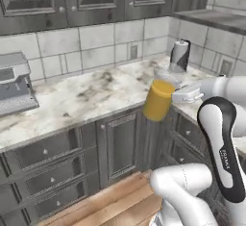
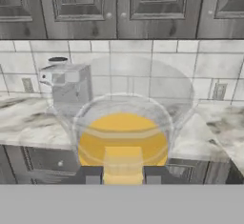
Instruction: Place the pitcher and cup on the dining counter for serving.
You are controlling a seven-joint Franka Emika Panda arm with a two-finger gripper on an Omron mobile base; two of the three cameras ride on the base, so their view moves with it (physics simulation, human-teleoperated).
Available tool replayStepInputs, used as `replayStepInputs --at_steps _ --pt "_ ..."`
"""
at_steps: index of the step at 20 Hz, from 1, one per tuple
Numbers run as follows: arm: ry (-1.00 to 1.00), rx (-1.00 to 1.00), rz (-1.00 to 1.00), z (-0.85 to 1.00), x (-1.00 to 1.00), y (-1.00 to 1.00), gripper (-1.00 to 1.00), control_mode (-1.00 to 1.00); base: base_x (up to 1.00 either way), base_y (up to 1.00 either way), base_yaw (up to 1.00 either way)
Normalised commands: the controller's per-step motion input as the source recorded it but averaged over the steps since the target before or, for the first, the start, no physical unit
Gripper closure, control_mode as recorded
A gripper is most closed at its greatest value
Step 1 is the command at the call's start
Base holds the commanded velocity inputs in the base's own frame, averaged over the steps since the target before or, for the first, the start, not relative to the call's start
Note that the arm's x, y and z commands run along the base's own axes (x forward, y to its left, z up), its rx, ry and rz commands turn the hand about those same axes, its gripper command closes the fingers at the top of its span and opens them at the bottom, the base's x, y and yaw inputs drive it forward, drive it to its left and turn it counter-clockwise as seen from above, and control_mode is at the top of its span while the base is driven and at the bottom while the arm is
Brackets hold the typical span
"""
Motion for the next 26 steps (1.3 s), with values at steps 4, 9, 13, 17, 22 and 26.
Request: replayStepInputs --at_steps 4,9,13,17,22,26 --pt "0.0 0.0 0.0 0.0 0.0 0.0 1.0 1.0 -0.01 0.0 1.0" --pt "0.0 0.0 0.0 0.0 0.0 0.0 1.0 1.0 0.0 0.17 1.0" --pt "0.0 0.0 0.0 0.0 0.0 0.0 1.0 1.0 0.0 0.28 0.98" --pt "0.0 0.0 0.0 0.0 0.0 0.0 1.0 1.0 0.0 0.34 0.95" --pt "0.0 0.0 0.0 0.0 0.0 0.0 1.0 1.0 0.0 0.52 0.87" --pt "0.0 0.0 0.0 0.0 0.0 0.0 1.0 1.0 0.12 0.71 0.74"
